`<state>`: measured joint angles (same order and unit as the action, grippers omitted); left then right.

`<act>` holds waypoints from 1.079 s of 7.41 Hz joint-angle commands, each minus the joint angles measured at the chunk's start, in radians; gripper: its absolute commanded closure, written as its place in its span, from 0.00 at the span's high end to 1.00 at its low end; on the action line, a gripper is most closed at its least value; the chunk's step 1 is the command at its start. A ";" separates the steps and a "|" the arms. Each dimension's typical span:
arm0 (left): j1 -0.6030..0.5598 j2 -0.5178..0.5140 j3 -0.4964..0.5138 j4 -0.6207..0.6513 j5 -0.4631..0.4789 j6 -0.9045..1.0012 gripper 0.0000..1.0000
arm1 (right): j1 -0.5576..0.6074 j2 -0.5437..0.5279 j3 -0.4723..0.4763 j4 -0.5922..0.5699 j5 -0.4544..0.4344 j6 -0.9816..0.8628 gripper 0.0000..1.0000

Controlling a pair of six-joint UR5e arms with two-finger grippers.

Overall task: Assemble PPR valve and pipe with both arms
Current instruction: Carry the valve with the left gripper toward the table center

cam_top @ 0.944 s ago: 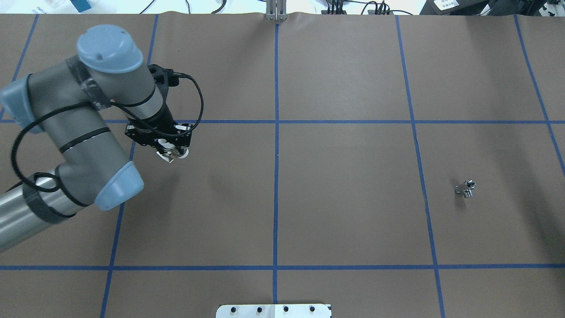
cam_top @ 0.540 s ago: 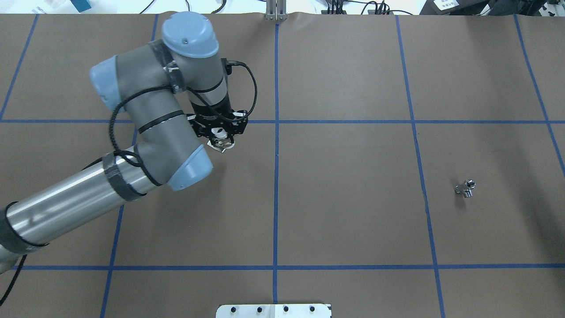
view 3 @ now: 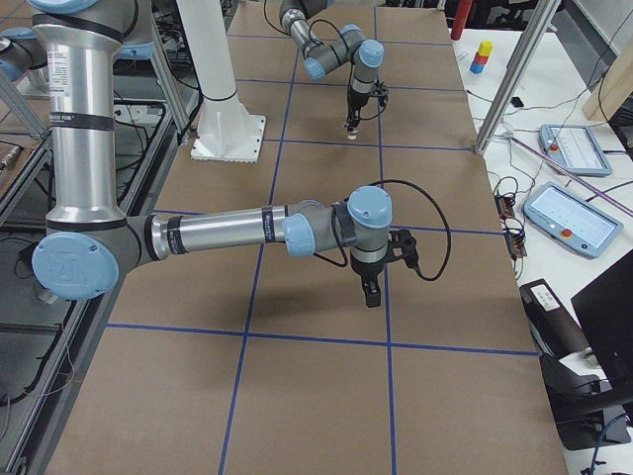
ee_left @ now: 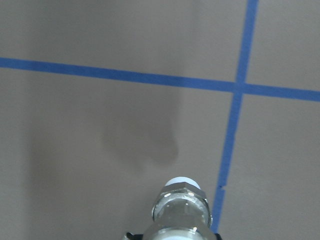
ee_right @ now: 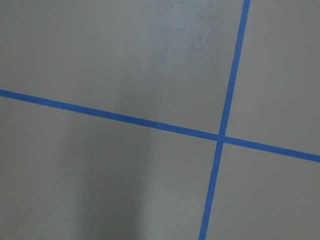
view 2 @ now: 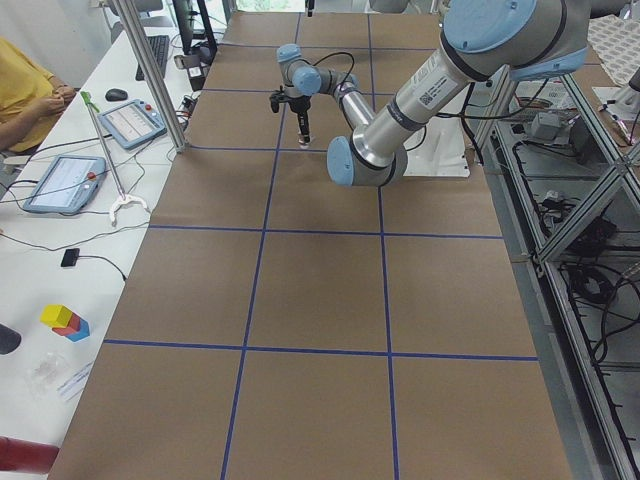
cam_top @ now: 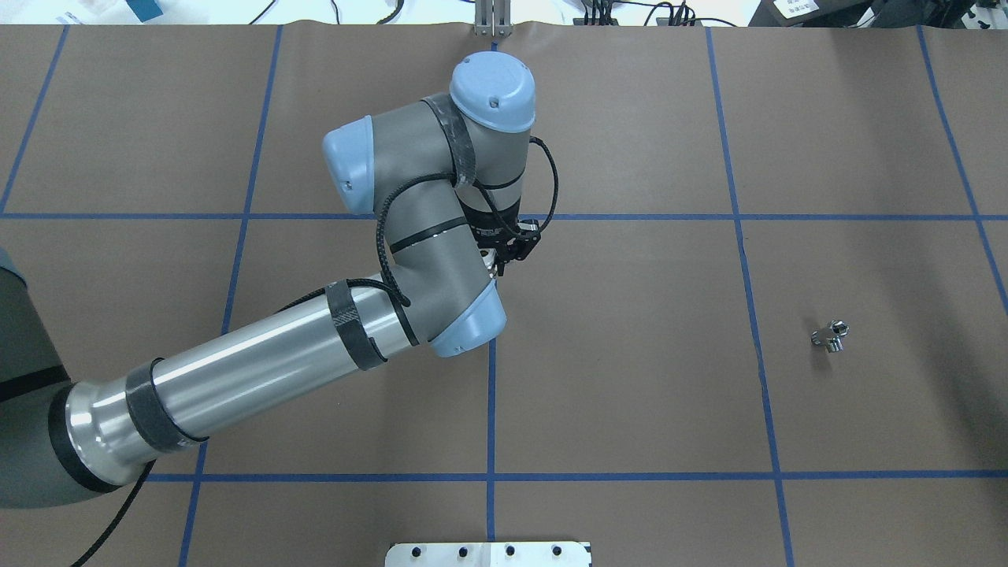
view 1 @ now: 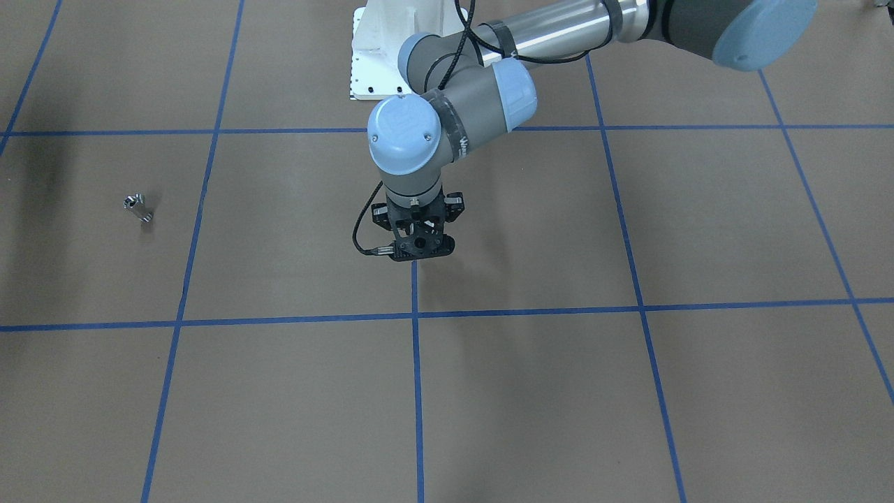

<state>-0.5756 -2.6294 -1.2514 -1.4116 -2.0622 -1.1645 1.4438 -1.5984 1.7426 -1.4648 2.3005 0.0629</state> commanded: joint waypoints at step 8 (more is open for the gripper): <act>0.036 0.002 0.007 -0.018 0.040 -0.001 0.73 | -0.002 0.000 -0.001 0.000 0.002 0.000 1.00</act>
<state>-0.5392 -2.6278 -1.2440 -1.4271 -2.0219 -1.1658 1.4420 -1.5984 1.7424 -1.4650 2.3025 0.0629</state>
